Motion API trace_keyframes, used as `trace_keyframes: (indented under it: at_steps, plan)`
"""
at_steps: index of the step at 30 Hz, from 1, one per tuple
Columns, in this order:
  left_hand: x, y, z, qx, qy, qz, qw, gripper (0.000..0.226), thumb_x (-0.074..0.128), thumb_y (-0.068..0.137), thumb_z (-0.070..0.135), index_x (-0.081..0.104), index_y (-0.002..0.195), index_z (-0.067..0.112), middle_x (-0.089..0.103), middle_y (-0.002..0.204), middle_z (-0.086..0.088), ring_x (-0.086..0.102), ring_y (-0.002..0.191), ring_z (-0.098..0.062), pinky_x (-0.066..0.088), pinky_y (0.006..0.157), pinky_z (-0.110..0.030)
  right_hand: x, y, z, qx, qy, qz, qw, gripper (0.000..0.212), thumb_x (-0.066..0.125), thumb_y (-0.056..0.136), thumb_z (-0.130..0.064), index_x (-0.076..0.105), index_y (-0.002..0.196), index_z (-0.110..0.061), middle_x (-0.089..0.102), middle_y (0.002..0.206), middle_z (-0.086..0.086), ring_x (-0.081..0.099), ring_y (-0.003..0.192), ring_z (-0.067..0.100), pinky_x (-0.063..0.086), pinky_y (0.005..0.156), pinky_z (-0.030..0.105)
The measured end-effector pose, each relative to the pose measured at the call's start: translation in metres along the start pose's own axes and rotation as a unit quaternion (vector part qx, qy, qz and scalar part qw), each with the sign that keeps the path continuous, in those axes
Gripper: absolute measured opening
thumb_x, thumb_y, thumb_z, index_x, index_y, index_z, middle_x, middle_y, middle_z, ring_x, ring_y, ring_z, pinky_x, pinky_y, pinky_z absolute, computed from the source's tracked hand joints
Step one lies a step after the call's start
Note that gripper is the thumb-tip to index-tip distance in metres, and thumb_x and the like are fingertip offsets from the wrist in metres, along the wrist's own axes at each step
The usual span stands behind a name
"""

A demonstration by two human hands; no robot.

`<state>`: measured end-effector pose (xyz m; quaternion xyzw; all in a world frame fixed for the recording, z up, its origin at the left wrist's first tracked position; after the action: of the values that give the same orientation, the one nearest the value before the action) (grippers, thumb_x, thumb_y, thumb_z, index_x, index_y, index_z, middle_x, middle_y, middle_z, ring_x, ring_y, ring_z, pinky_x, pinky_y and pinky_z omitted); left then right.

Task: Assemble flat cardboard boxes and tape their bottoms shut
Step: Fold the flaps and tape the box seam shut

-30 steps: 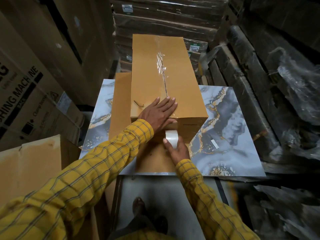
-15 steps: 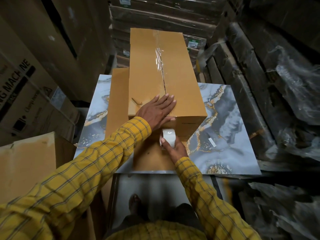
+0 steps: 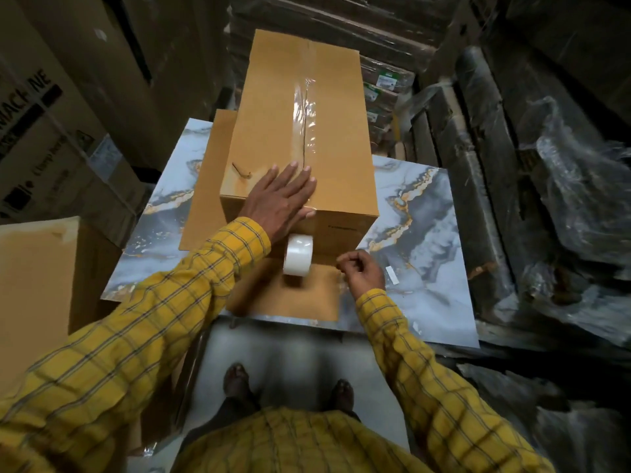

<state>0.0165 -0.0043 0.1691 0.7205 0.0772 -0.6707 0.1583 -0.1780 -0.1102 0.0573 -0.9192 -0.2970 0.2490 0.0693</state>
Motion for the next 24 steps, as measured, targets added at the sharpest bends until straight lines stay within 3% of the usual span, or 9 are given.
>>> trace_keyframes:
  at_steps: [4, 9, 14, 17, 19, 23, 24]
  plan:
    - [-0.009, -0.023, 0.006, -0.040, -0.139, 0.153, 0.978, 0.072, 0.044, 0.098, 0.051, 0.035, 0.152, 0.004, 0.031, 0.159, -0.017, 0.023, 0.150, -0.031, 0.016, 0.124, -0.049, -0.063, 0.047, 0.046, 0.081, -0.096, 0.104, 0.987, 0.009, 0.063, 0.085, -0.007, 0.070, 0.087, -0.010, 0.069, 0.086, 0.010, 0.065, 0.095, 0.037, 0.050, 0.082, 0.032]
    - [-0.017, -0.071, 0.023, -0.099, -0.157, 0.291, 0.938, 0.056, 0.067, 0.095, 0.035, 0.054, 0.140, 0.004, 0.055, 0.143, -0.013, 0.043, 0.140, -0.028, 0.032, 0.115, -0.051, -0.090, 0.091, 0.083, 0.131, -0.214, 0.089, 0.964, 0.016, 0.067, 0.085, -0.013, 0.068, 0.101, -0.013, 0.062, 0.120, 0.018, 0.057, 0.113, 0.041, 0.047, 0.096, 0.035]
    - [0.002, -0.095, 0.019, -0.196, -0.206, 0.268, 0.920, 0.037, 0.073, 0.089, 0.036, 0.063, 0.115, 0.012, 0.061, 0.111, -0.007, 0.058, 0.101, -0.029, 0.046, 0.085, -0.043, -0.084, 0.109, 0.102, 0.146, -0.316, 0.051, 0.936, 0.027, 0.072, 0.086, -0.024, 0.064, 0.110, -0.017, 0.059, 0.125, 0.015, 0.048, 0.123, 0.038, 0.047, 0.099, 0.039]
    - [0.026, -0.092, 0.014, -0.285, -0.389, 0.210, 0.851, 0.030, 0.074, 0.088, 0.033, 0.062, 0.108, 0.014, 0.053, 0.107, -0.003, 0.060, 0.083, -0.014, 0.056, 0.077, -0.038, -0.083, 0.109, 0.108, 0.152, -0.323, 0.053, 0.933, 0.034, 0.077, 0.083, -0.022, 0.064, 0.114, -0.019, 0.060, 0.127, 0.015, 0.049, 0.124, 0.037, 0.046, 0.100, 0.040]
    - [0.037, -0.090, 0.012, -0.354, -0.448, 0.190, 0.798, 0.032, 0.075, 0.086, 0.036, 0.062, 0.108, 0.017, 0.054, 0.111, -0.002, 0.059, 0.077, -0.004, 0.057, 0.076, -0.033, -0.082, 0.108, 0.114, 0.162, -0.295, 0.047, 0.940, 0.037, 0.079, 0.082, -0.020, 0.063, 0.116, -0.018, 0.062, 0.126, 0.016, 0.051, 0.123, 0.038, 0.046, 0.100, 0.039]
    - [0.043, -0.077, 0.013, -0.396, -0.479, 0.180, 0.763, 0.043, 0.079, 0.081, 0.044, 0.061, 0.111, 0.019, 0.060, 0.110, 0.000, 0.061, 0.071, -0.001, 0.047, 0.063, -0.007, -0.077, 0.099, 0.120, 0.170, -0.231, 0.031, 0.957, 0.031, 0.082, 0.079, -0.020, 0.072, 0.108, -0.016, 0.071, 0.115, 0.012, 0.063, 0.112, 0.034, 0.048, 0.099, 0.031]
    - [0.046, -0.075, 0.012, -0.409, -0.484, 0.177, 0.753, 0.044, 0.080, 0.079, 0.045, 0.061, 0.109, 0.020, 0.062, 0.108, -0.001, 0.063, 0.070, -0.005, 0.045, 0.061, -0.006, -0.075, 0.095, 0.117, 0.162, -0.218, 0.030, 0.962, 0.027, 0.082, 0.079, -0.020, 0.074, 0.104, -0.015, 0.072, 0.109, 0.010, 0.065, 0.108, 0.032, 0.049, 0.097, 0.029]
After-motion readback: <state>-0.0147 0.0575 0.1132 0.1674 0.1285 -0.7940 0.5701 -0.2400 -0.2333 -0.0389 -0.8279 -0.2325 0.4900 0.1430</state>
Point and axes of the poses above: each hand's wrist, its own y-axis towards the middle knuckle, its own x-axis out of the palm, z = x × y, the point moved 7 cm from there along y, towards the middle knuckle
